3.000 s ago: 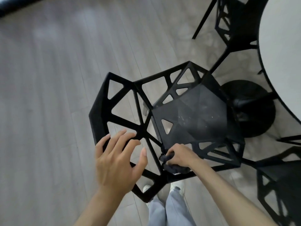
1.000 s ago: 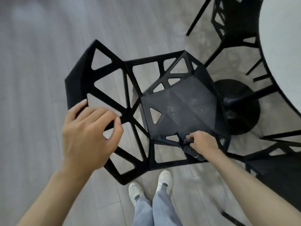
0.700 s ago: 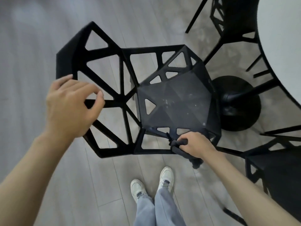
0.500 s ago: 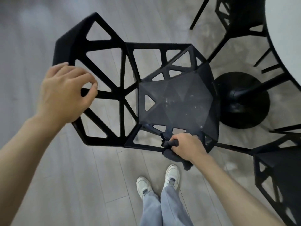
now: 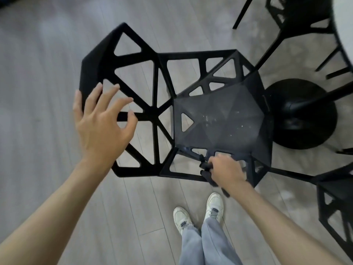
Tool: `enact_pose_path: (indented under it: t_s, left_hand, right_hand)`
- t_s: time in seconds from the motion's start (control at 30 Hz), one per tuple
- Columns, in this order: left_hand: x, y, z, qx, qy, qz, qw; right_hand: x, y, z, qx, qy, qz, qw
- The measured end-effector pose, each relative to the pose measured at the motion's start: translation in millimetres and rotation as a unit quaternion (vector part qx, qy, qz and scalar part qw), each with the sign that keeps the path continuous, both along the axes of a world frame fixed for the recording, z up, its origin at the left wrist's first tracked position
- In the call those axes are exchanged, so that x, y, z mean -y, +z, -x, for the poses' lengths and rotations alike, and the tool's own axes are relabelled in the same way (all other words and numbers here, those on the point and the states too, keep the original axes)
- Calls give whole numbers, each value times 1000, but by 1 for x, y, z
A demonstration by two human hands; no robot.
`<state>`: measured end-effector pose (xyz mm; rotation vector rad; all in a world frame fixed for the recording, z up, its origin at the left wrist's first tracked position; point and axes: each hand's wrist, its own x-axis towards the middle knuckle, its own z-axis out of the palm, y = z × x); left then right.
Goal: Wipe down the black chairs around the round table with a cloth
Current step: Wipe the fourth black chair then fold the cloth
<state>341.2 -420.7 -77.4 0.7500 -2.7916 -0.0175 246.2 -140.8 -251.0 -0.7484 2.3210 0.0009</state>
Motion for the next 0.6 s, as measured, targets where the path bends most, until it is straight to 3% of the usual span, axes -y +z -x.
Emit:
enact_pose_path:
  t_s: [0.13, 0.33, 0.47, 0.6]
  left_hand:
    - [-1, 3, 2, -10, 2, -3, 1000]
    - [-1, -1, 0, -17, -1, 5, 1000]
    - [0, -2, -2, -4, -10, 21, 1000]
    - [0, -2, -3, -5, -16, 20, 1000]
  right_hand:
    - [-25, 25, -32, -51, -11, 77, 996]
    - [6, -15, 4, -4, -7, 13, 1000]
    - [28, -25, 10, -28, 35, -17, 999]
    - [14, -5, -13, -55, 22, 48, 997]
